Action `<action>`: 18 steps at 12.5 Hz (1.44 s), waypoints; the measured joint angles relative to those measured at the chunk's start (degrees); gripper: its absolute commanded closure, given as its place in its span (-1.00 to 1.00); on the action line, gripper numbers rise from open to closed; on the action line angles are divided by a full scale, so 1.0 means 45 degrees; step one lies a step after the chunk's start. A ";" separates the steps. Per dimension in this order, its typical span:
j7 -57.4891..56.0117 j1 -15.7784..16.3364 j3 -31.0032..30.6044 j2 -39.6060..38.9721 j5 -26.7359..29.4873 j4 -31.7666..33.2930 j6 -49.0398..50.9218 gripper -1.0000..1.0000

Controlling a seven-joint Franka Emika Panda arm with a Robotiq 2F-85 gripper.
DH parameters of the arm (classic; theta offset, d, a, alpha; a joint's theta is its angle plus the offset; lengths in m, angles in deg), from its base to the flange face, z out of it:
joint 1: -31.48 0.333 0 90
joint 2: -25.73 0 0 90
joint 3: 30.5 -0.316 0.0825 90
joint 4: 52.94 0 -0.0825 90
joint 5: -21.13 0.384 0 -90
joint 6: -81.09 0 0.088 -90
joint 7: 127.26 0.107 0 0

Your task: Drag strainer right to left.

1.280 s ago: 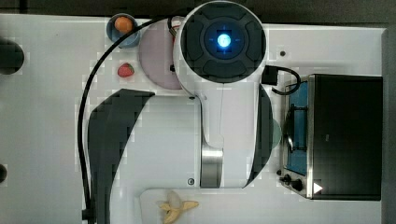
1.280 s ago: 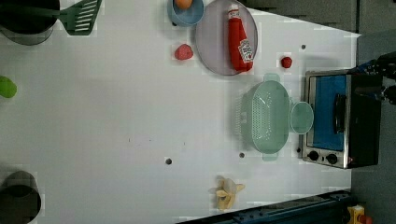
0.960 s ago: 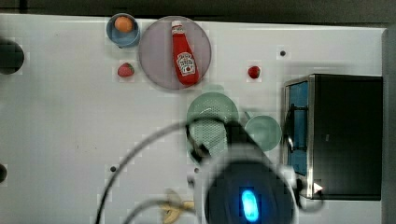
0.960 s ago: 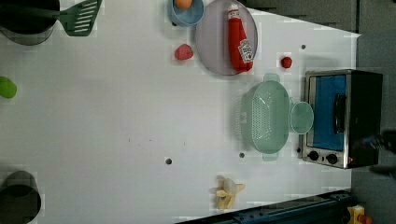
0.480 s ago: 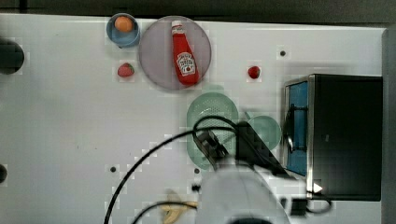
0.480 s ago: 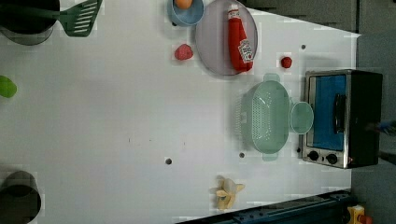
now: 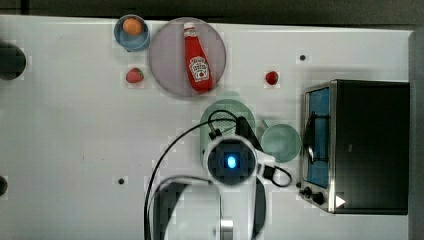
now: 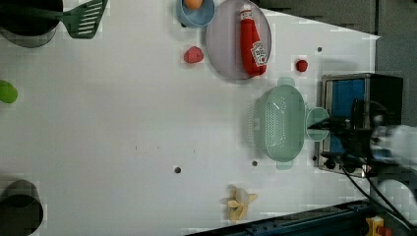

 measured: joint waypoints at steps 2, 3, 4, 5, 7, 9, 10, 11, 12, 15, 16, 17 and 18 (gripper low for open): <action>0.1355 0.0039 -0.0133 -0.1689 0.0107 -0.0099 -0.1697 -1.00; 0.2036 0.0051 -0.0187 -0.2399 0.0045 -0.0099 -0.2406 -1.00; 0.2648 0.0026 -0.0314 -0.3103 0.0058 -0.0199 -0.3028 -1.00; 0.3084 0.0010 -0.0340 -0.3780 0.0080 -0.0298 -0.3817 -1.00; 0.3935 0.0037 -0.0359 -0.4619 -0.0041 -0.0298 -0.5011 -1.00; 0.4482 0.0013 -0.0695 -0.5337 -0.0190 -0.0348 -0.5856 -1.00; 0.4576 0.0110 -0.0722 -0.5735 -0.0164 -0.0274 -0.6341 -1.00; 0.4756 0.0112 -0.0809 -0.6040 0.0148 -0.0149 -0.6864 -1.00; 0.4781 0.0176 -0.0781 -0.6320 0.0331 -0.0050 -0.7336 -1.00; 0.5085 0.0238 -0.0837 -0.7069 0.0027 -0.0249 -0.7610 -1.00; 0.5266 0.0270 -0.0814 -0.7047 -0.0071 -0.0174 -0.7610 -1.00; 0.5664 0.0253 -0.0905 -0.6963 0.0034 -0.0149 -0.7597 -1.00; 0.5987 0.0376 -0.0931 -0.6923 0.0148 -0.0174 -0.7659 -1.00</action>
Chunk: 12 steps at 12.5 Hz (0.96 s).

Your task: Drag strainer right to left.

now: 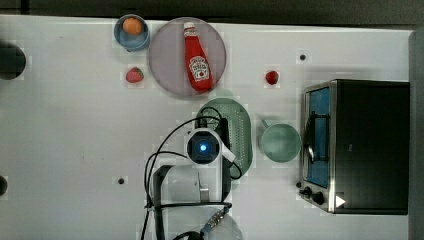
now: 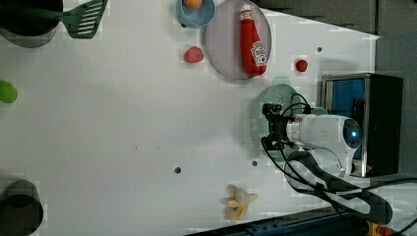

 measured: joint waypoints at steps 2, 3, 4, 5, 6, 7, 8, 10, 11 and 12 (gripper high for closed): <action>0.0367 0.0612 0.0287 -0.0019 0.0324 -0.0050 -0.0187 -1.00; 0.0560 0.0823 0.0337 -0.0019 0.0314 -0.0050 -0.0087 -1.00; 0.0603 0.0986 0.0303 -0.0019 0.0287 -0.0025 -0.0012 -1.00; 0.0696 0.1018 0.0113 -0.0047 0.0319 -0.0075 -0.0025 -1.00; 0.0771 0.1047 -0.0093 -0.0109 0.0344 -0.0298 0.0187 -1.00; 0.0777 0.1208 -0.0169 -0.0087 0.0347 -0.0547 0.0696 -1.00; 0.0889 0.1490 -0.0095 -0.0059 0.0334 -0.0746 0.0982 -1.00; 0.1113 0.2175 -0.0031 -0.0171 0.0907 -0.0970 0.1131 -1.00; 0.1299 0.2481 -0.0013 -0.0218 0.1039 -0.0970 0.1355 -1.00; 0.1654 0.2735 -0.0026 -0.0298 0.1076 -0.1119 0.1417 -1.00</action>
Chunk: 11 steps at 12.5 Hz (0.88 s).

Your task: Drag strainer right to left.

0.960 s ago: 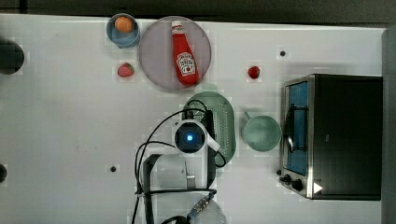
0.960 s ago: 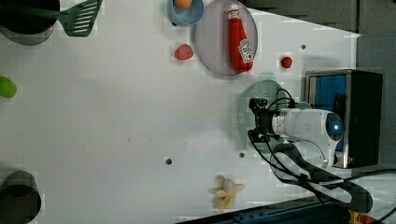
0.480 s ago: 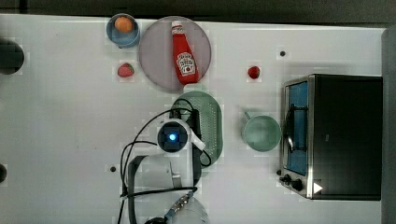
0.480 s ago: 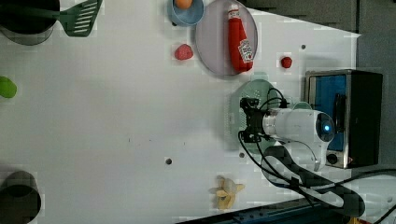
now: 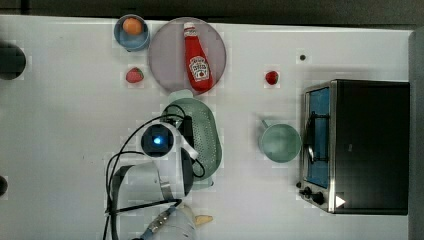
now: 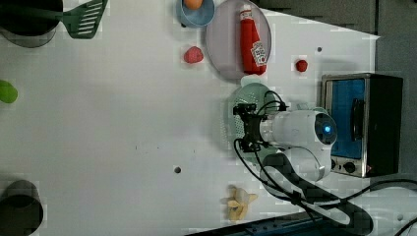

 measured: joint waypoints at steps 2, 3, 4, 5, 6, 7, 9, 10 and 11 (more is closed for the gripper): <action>0.0553 0.0298 -0.0125 -0.0242 0.0102 -0.0522 0.0671 -1.00; 0.0864 0.0445 -0.0155 -0.0308 0.0195 -0.0696 0.0945 -1.00; 0.1113 0.0653 -0.0096 -0.0392 0.0124 -0.0870 0.0957 -1.00; 0.1287 0.0867 -0.0070 -0.0516 0.0115 -0.1044 0.1032 -1.00; 0.1511 0.1044 -0.0142 -0.0578 0.0358 -0.1219 0.1094 -1.00; 0.1697 0.1153 -0.0297 -0.0637 0.0611 -0.1293 0.0957 -1.00; 0.2120 0.1604 -0.0384 -0.0718 0.0758 -0.1517 0.0945 -1.00; 0.2170 0.1909 -0.0374 -0.0942 0.1042 -0.1790 0.0870 -1.00; 0.2170 0.2257 -0.0293 -0.1128 0.1082 -0.2014 0.0957 -1.00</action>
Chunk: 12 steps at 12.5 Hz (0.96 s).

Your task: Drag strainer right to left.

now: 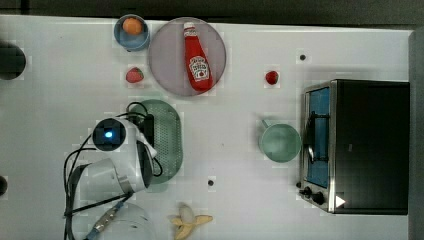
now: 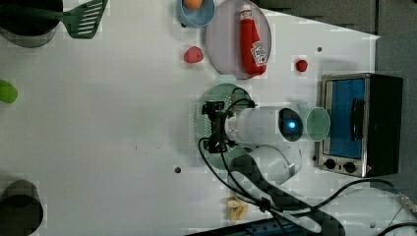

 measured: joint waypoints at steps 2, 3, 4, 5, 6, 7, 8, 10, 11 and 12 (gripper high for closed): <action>0.0311 0.0426 0.0066 -0.0050 -0.0277 -0.0124 0.0187 -1.00; 0.0634 0.0603 0.0042 -0.0118 -0.0348 -0.0323 0.0211 -1.00; 0.0821 0.0905 0.0125 -0.0224 -0.0198 -0.0622 0.0274 -1.00; 0.0982 0.1153 0.0216 -0.0472 -0.0092 -0.1094 0.0510 -1.00; 0.1281 0.1240 0.0185 -0.0696 -0.0096 -0.1517 0.0597 -1.00; 0.1430 0.1271 0.0056 -0.0752 -0.0024 -0.1641 0.0659 -1.00; 0.1467 0.1371 -0.0016 -0.0777 0.0017 -0.1741 0.0796 -1.00; 0.1865 0.1738 -0.0047 -0.1082 0.0068 -0.2164 0.0945 -1.00; 0.2027 0.1850 -0.0123 -0.1293 0.0206 -0.2512 0.1020 -1.00; 0.2188 0.1961 -0.0142 -0.1424 0.0075 -0.2810 0.1219 -1.00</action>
